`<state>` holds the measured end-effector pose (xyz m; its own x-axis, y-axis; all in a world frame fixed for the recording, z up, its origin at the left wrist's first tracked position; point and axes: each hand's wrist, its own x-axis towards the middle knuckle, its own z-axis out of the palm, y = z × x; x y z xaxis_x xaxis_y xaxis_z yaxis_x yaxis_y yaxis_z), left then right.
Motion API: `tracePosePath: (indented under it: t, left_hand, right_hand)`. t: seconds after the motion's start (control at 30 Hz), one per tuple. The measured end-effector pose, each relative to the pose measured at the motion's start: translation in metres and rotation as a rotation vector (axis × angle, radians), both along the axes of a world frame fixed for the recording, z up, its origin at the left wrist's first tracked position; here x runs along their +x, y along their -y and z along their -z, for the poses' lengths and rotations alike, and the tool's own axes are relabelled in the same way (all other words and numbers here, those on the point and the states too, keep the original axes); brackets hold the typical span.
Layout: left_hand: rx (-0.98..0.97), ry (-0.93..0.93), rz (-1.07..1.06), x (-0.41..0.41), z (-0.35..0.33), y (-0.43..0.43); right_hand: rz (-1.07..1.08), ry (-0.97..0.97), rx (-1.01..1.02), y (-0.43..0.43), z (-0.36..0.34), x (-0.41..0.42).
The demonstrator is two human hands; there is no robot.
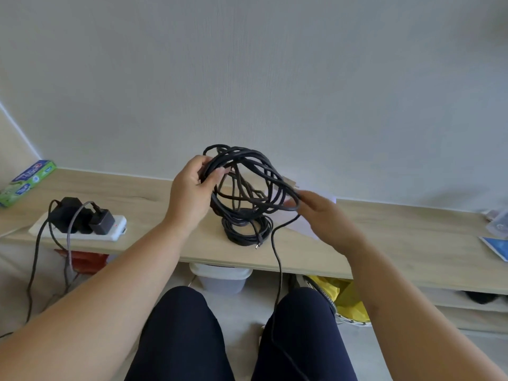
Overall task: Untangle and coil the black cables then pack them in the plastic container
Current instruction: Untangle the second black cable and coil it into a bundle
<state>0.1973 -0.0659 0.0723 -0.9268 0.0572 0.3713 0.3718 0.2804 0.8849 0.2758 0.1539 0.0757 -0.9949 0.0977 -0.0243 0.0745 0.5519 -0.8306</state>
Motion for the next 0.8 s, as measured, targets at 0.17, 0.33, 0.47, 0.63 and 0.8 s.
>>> tracePosePath:
  t: [0.17, 0.33, 0.47, 0.63, 0.8]
  left_hand:
    - [0.039, -0.005, 0.022, 0.003, -0.006, -0.004]
    - [0.020, 0.007, 0.068, 0.011, 0.000, -0.008]
    - [-0.096, -0.082, 0.128, 0.015, -0.003, -0.015]
    - [-0.168, -0.184, 0.338, 0.035, -0.006, -0.033]
    - [-0.221, -0.311, 0.396, 0.043, 0.006, -0.043]
  right_hand:
    - [-0.028, -0.023, -0.100, -0.002, -0.002, 0.013]
    - [0.011, -0.025, -0.451, -0.010, -0.009, 0.021]
    - [0.071, -0.039, -0.311, -0.005, -0.013, 0.019]
    - [0.145, -0.058, -0.063, 0.012, -0.010, 0.012]
    - [0.386, -0.122, -0.411, 0.023, -0.003, 0.008]
